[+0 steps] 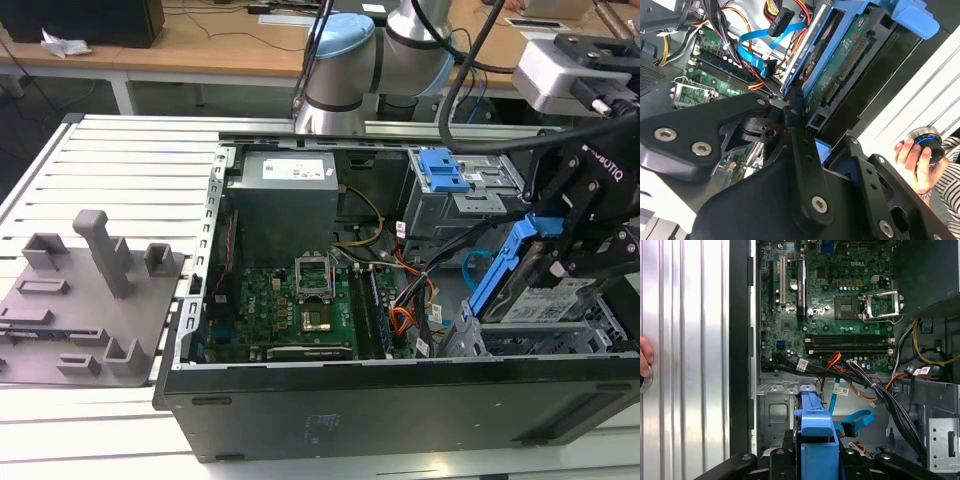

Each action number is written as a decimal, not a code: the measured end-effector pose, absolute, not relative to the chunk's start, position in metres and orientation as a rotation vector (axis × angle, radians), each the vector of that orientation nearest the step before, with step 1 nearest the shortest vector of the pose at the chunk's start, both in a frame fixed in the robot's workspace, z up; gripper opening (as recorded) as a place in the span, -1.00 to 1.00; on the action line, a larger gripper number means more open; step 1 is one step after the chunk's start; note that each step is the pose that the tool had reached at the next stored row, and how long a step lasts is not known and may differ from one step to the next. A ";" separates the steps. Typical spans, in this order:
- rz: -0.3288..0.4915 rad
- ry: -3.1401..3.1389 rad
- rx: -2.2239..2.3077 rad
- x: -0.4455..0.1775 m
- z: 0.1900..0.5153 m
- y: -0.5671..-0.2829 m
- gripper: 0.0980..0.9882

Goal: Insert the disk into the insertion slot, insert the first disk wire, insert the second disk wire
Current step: 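Insert the disk into the insertion slot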

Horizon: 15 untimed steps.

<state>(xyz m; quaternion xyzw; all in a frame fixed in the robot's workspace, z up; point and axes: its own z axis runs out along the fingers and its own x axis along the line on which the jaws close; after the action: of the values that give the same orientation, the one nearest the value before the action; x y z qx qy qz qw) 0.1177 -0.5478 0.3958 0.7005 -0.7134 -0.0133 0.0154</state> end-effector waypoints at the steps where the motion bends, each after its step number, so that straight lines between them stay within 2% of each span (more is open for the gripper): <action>1: -0.041 -2.219 2.179 0.118 0.395 -0.548 -0.40; 10: -0.041 -2.219 2.179 0.118 0.391 -0.548 -0.40; 11: -0.041 -2.219 2.179 0.118 0.391 -0.548 -0.38; 12: -0.041 -2.219 2.179 0.118 0.391 -0.548 -0.23; 15: -0.041 -2.219 2.179 0.118 0.390 -0.548 -0.23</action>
<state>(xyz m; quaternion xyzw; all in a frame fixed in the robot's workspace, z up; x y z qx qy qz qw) 0.1177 -0.5478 0.3902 0.7005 -0.7134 -0.0132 0.0154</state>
